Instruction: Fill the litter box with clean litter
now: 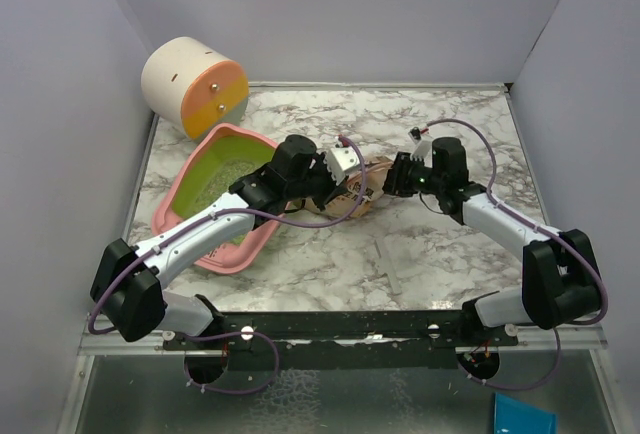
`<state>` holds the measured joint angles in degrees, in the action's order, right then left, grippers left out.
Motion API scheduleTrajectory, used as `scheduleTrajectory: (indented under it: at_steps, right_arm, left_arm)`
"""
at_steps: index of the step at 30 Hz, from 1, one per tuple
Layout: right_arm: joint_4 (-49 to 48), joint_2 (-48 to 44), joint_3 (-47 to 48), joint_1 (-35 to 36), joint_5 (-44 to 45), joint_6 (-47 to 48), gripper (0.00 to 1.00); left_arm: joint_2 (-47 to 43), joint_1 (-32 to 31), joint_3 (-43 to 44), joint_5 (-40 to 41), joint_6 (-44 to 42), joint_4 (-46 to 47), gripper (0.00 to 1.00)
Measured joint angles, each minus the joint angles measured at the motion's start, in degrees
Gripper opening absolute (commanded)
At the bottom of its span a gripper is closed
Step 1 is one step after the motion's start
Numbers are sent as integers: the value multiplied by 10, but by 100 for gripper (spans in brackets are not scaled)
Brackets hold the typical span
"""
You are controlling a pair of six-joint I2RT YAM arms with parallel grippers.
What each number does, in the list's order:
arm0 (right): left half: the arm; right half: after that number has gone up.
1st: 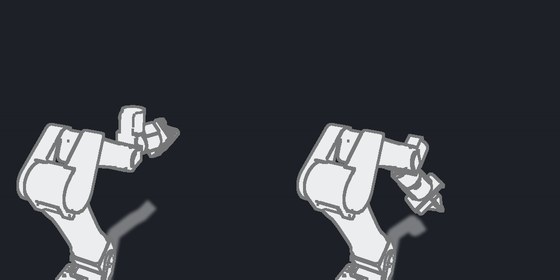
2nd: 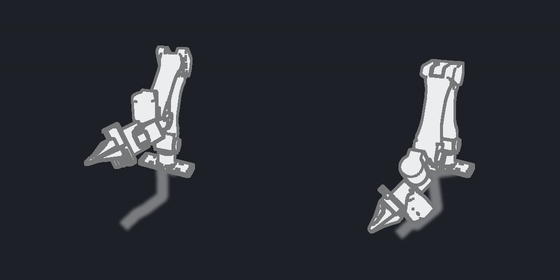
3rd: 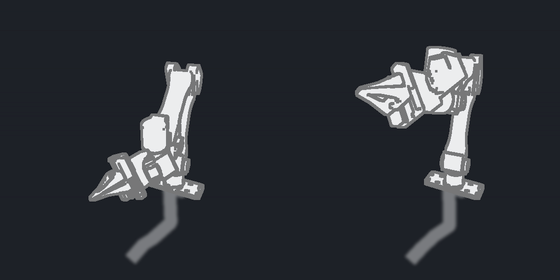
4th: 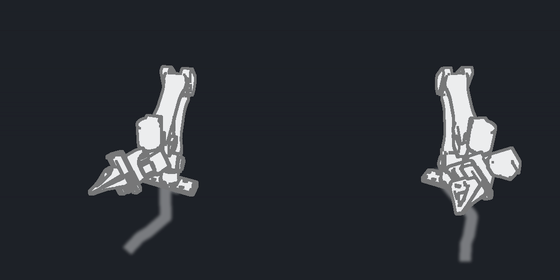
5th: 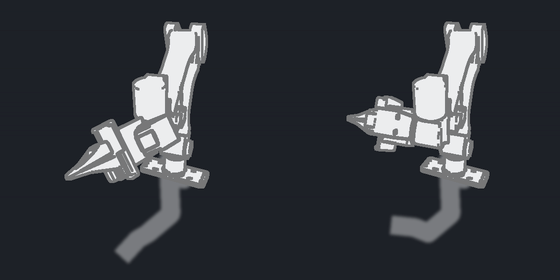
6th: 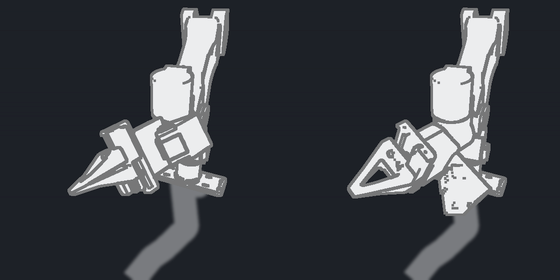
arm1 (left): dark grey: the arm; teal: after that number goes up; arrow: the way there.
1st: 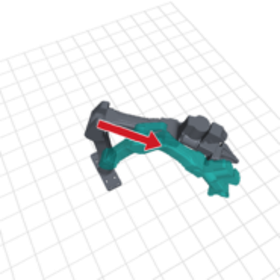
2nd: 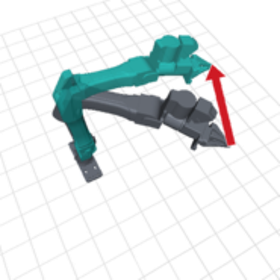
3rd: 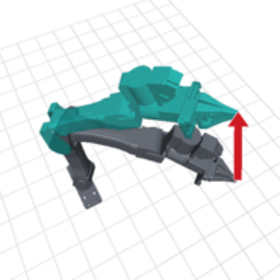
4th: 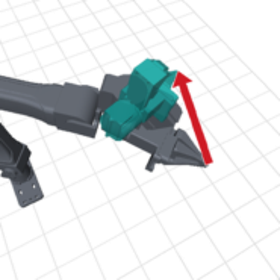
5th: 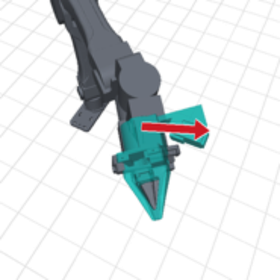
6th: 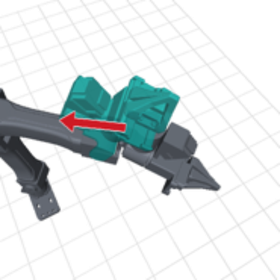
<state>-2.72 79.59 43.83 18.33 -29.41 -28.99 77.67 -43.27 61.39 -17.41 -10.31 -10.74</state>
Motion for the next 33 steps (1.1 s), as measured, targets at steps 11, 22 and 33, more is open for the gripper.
scheduleTrajectory:
  at_steps: [11, 22, 33]
  right_arm:
    - [-78, 0, -22, -34, -66, -79, 1]
    - [-127, -31, -63, -116, -136, -130, 1]
    - [-133, -106, -97, -213, -193, -152, 1]
  left_arm:
    - [0, 1, 0, 9, 1, 9, 0]
    - [-10, 1, 0, 28, 2, 8, 0]
    - [-12, 1, 16, 64, 14, -3, 0]
